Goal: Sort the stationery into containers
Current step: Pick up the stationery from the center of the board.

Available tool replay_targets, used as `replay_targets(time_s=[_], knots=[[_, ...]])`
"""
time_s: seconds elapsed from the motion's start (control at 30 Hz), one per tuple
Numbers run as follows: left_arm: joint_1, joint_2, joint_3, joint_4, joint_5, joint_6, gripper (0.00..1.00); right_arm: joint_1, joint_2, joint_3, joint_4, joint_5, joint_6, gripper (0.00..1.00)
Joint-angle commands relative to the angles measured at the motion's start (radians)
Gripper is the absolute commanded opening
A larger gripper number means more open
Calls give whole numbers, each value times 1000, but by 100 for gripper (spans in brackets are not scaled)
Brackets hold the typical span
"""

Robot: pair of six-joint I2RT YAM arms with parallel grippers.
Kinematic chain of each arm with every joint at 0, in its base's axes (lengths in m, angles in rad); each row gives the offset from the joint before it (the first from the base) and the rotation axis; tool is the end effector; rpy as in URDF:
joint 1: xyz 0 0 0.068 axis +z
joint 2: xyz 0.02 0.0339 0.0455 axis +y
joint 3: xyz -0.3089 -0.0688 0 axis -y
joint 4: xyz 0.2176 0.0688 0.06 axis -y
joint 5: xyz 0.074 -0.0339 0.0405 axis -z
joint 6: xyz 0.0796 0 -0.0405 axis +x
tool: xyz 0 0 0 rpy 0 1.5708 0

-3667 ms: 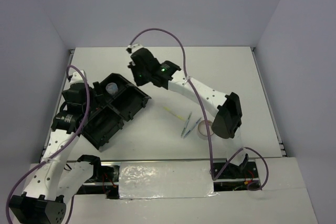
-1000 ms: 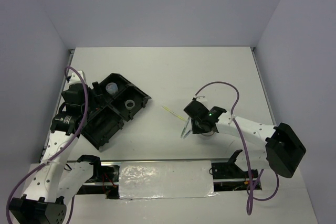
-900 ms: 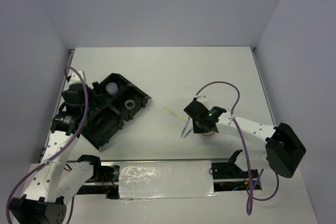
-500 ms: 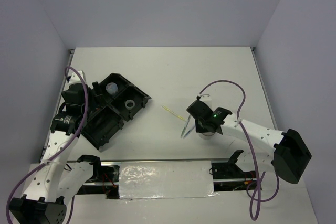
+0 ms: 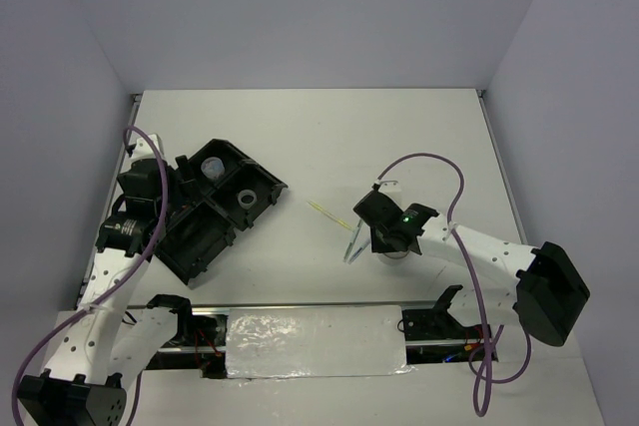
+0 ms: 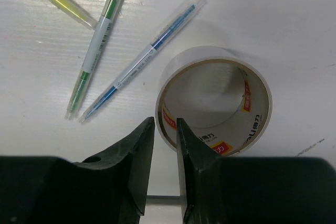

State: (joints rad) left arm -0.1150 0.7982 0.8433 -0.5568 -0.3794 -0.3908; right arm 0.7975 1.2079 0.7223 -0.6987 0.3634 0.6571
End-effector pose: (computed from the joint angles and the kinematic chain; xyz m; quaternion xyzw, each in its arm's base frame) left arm 0.1505 0.0123 0.3320 -0.2109 0.8264 0.0334 0.5210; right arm 0.1507 0.1139 0.2163 -0.0331 0.9653 -0.0069 0.2590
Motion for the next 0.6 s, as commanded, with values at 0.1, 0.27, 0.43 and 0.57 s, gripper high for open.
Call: replay_targets(time_s=[0.1,0.27,0.43,0.57], knots=[[-6,4,17,26,7,23,99,-7,-1,28,39,-17,-14,32],[-8,6,16,28,8,23,99,-14,68,17,80,-35,-13,30],[-8,9,16,29,11,24,99,-26,116,14,87,-12,1,26],[-9,10,16,29,13,26,99,-26,121,12,79,0,12,9]])
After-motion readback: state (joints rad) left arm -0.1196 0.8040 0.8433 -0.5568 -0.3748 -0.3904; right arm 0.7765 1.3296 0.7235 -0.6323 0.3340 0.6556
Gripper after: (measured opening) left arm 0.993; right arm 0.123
